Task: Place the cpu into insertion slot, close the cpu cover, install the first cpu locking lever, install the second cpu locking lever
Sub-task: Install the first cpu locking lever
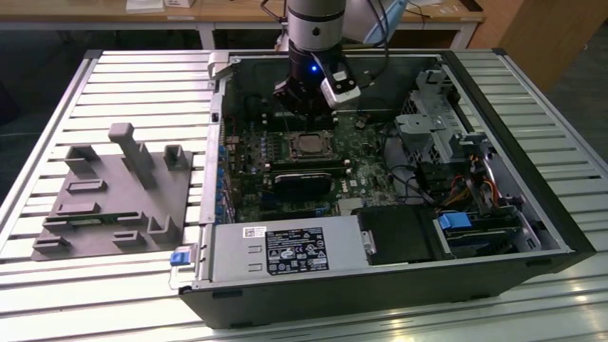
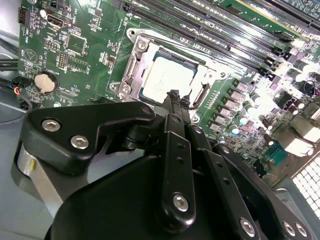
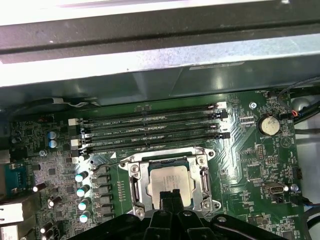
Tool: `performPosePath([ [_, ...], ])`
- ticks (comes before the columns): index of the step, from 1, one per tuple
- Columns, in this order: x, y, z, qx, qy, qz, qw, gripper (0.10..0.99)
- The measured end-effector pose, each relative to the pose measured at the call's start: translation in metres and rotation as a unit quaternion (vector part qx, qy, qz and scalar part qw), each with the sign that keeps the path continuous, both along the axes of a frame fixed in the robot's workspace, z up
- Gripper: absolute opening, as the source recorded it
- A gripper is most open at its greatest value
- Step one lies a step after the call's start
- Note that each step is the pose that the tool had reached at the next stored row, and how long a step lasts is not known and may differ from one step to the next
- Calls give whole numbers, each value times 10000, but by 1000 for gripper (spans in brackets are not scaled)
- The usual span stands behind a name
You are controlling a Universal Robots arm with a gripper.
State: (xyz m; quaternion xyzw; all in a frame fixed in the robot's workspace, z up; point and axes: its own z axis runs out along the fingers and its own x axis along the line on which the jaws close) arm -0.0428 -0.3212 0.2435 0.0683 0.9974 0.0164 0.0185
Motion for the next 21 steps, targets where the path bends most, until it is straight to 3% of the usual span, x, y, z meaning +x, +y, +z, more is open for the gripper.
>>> performPosePath([
  [8, -34, 0, 1, 0, 0, 0, 10000, 102],
  [21, -203, 0, 1, 0, 0, 0, 10000, 102],
])
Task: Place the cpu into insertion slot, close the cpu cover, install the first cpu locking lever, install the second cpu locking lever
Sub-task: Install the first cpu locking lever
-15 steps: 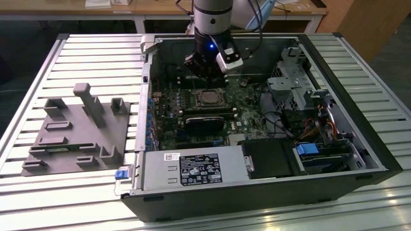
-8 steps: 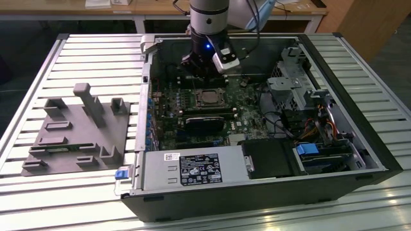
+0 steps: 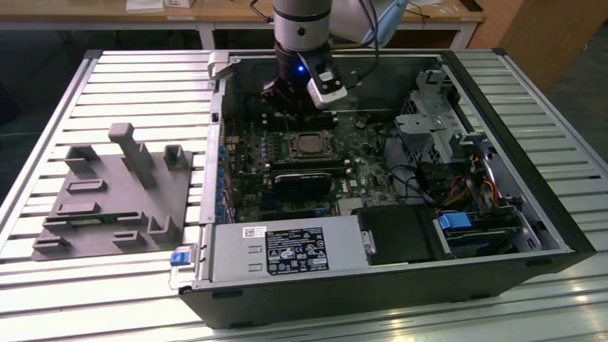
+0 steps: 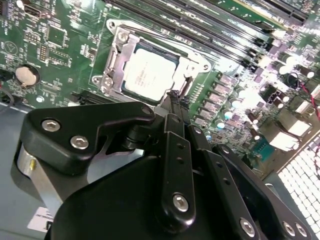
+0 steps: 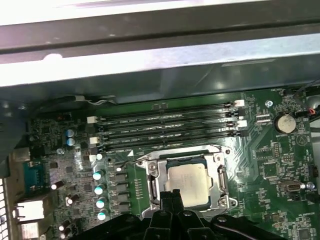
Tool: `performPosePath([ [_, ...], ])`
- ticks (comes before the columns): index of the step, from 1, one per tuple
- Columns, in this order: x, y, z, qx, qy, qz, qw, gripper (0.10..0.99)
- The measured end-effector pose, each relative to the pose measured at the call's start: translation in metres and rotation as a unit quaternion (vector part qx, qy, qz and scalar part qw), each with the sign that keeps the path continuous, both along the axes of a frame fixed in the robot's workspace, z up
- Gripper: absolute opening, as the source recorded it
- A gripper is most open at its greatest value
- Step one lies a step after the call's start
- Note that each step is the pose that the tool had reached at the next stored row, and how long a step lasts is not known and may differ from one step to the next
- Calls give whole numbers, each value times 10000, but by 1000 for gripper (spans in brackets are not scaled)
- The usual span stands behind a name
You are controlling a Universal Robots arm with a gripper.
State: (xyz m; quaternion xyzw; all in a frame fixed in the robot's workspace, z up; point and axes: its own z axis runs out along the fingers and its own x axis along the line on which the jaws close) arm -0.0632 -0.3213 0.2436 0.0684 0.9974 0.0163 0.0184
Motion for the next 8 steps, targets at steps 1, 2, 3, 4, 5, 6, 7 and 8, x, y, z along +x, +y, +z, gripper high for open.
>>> performPosePath([
  [1, -13, 0, 0, 0, 0, 0, 10000, 102],
  [2, -27, 0, 0, 0, 0, 0, 10000, 102],
  [3, -41, 0, 0, 0, 0, 1, 10000, 102],
  [4, -52, 0, 0, 0, 0, 1, 10000, 102],
  [5, -62, 0, 0, 0, 0, 1, 10000, 102],
  [6, -73, 0, 0, 0, 0, 1, 10000, 102],
  [7, -84, 0, 0, 0, 0, 1, 10000, 102],
  [8, -96, 0, 0, 0, 0, 1, 10000, 102],
])
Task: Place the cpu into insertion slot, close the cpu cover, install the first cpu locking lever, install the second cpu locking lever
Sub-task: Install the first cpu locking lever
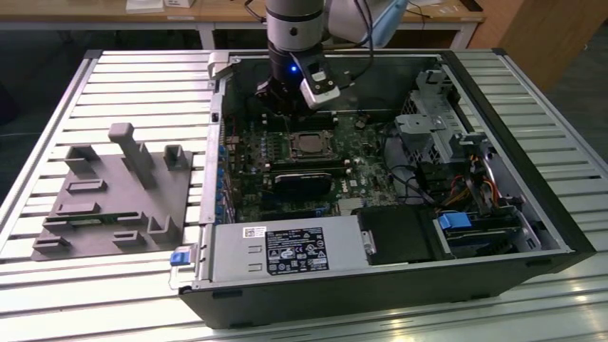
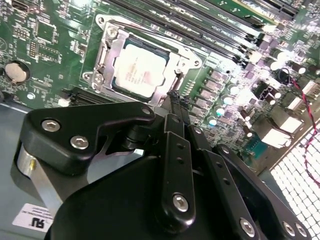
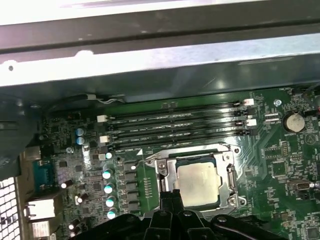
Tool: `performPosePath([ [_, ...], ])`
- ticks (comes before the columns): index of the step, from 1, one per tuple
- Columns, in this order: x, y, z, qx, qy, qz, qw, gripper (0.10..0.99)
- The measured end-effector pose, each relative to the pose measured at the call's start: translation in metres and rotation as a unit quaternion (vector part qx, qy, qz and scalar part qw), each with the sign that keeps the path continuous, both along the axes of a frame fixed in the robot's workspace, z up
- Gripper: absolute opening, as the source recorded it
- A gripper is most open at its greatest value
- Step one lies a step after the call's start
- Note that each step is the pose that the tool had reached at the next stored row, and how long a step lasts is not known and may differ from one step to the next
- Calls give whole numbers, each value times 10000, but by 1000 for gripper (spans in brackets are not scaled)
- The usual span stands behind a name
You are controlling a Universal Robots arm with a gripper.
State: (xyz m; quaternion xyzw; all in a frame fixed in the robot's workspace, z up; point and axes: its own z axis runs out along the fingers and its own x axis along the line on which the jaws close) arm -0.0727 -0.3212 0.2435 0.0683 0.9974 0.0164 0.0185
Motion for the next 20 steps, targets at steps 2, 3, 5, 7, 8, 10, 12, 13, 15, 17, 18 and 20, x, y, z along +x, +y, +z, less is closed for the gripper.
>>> performPosePath([
  [2, -25, 0, 0, 0, 0, -1, 10000, 102],
  [3, -39, 0, 0, 0, 0, 0, 10000, 102],
  [5, -64, 0, 0, 0, 0, 0, 10000, 102],
  [7, -89, 0, 0, 0, 0, 0, 10000, 102],
  [8, -102, 0, 0, 0, 0, 1, 10000, 102],
  [10, -130, 0, 0, 0, 0, -1, 10000, 102],
  [12, -156, 0, 0, 0, 0, 0, 10000, 102],
  [13, -169, 0, 0, 0, 0, 0, 10000, 102],
  [15, -199, 0, 0, 0, 0, 0, 10000, 102],
  [17, -230, 0, 0, 0, -1, 0, 10000, 102],
  [18, -245, 0, 0, 0, -2, 0, 10000, 102],
  [20, -272, 0, 0, 6, -5, -1, 10000, 102],
])
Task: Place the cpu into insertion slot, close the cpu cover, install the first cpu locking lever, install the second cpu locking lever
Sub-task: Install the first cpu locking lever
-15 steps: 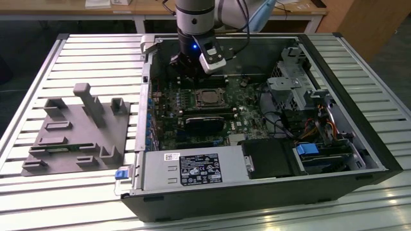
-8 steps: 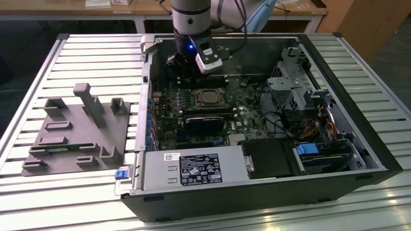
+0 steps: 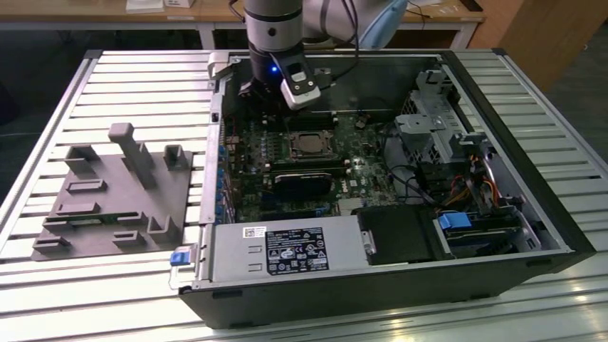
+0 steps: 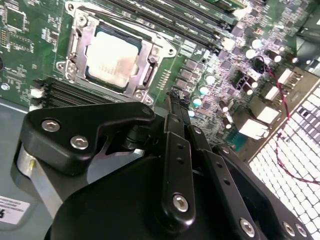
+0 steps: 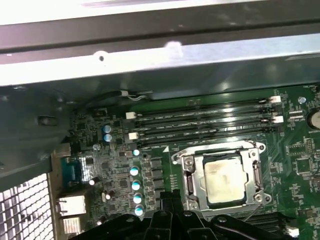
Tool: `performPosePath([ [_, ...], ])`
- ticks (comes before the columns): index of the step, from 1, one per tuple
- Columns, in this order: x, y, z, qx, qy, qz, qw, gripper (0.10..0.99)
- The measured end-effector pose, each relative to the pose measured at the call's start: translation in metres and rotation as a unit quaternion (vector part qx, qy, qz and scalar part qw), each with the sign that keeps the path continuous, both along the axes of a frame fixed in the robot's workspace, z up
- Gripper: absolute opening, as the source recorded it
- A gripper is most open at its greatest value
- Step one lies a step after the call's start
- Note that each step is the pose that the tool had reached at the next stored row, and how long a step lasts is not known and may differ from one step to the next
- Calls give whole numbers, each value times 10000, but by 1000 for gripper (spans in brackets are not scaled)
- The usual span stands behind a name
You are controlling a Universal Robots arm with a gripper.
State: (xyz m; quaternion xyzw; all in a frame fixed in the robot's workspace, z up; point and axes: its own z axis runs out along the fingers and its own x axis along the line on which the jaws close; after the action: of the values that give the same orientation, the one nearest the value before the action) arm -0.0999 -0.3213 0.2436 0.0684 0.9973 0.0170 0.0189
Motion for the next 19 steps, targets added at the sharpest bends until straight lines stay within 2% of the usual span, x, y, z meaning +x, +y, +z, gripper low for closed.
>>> performPosePath([
  [3, -38, 0, -1, 123, -25, 1, 9999, 102],
  [9, -71, 0, 0, 473, -67, 1, 9989, 102],
  [12, -78, 0, 0, 692, -83, 2, 9976, 102],
  [16, -84, 0, 0, 953, -98, 5, 9954, 102],
  [19, -88, 0, 0, 1082, -107, 7, 9941, 102],
])
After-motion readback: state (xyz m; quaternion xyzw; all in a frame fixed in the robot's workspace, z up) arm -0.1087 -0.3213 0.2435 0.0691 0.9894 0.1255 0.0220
